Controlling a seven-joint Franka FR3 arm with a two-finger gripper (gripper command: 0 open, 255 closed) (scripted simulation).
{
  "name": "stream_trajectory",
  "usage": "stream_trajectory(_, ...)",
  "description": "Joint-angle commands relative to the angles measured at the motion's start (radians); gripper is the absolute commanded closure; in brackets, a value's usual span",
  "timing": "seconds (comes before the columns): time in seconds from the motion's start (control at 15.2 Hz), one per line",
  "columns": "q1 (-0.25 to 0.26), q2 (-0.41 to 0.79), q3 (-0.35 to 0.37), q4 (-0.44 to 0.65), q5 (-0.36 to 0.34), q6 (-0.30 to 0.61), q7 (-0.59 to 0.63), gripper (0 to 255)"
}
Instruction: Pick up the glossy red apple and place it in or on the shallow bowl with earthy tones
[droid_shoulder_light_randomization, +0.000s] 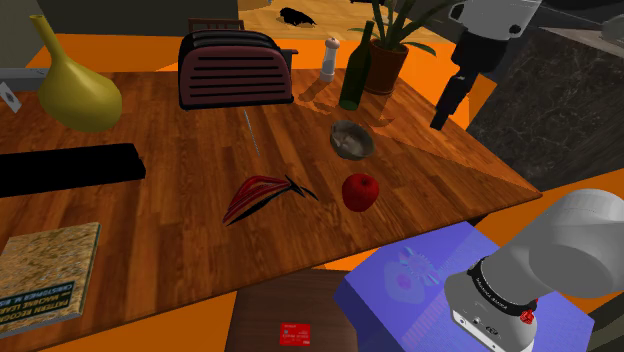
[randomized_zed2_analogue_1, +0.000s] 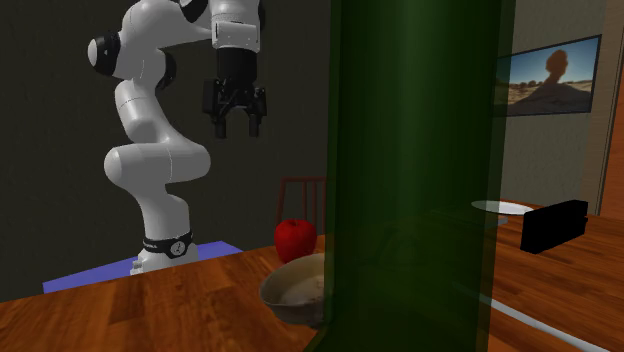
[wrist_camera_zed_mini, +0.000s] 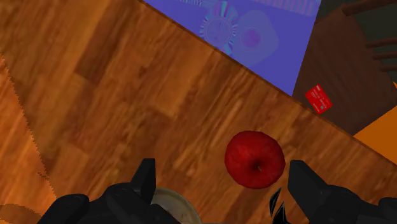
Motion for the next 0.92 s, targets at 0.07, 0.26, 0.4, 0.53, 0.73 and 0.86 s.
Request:
stream_trajectory(0.07, 0.002, 0.016, 0.013, -0.015, 0.013, 0.028, 0.021, 0)
stream_trajectory(0.26, 0.007, 0.072, 0.054, -0.051, 0.051, 0.114, 0.084, 0)
stream_trajectory(0.4, 0.012, 0.116, 0.081, -0.069, 0.074, 0.174, 0.124, 0)
stream_trajectory(0.53, 0.016, 0.167, 0.107, -0.08, 0.096, 0.234, 0.164, 0)
stream_trajectory(0.73, 0.02, 0.254, 0.146, -0.087, 0.125, 0.325, 0.222, 0)
stream_trajectory(0.86, 0.023, 0.319, 0.171, -0.085, 0.141, 0.385, 0.26, 0)
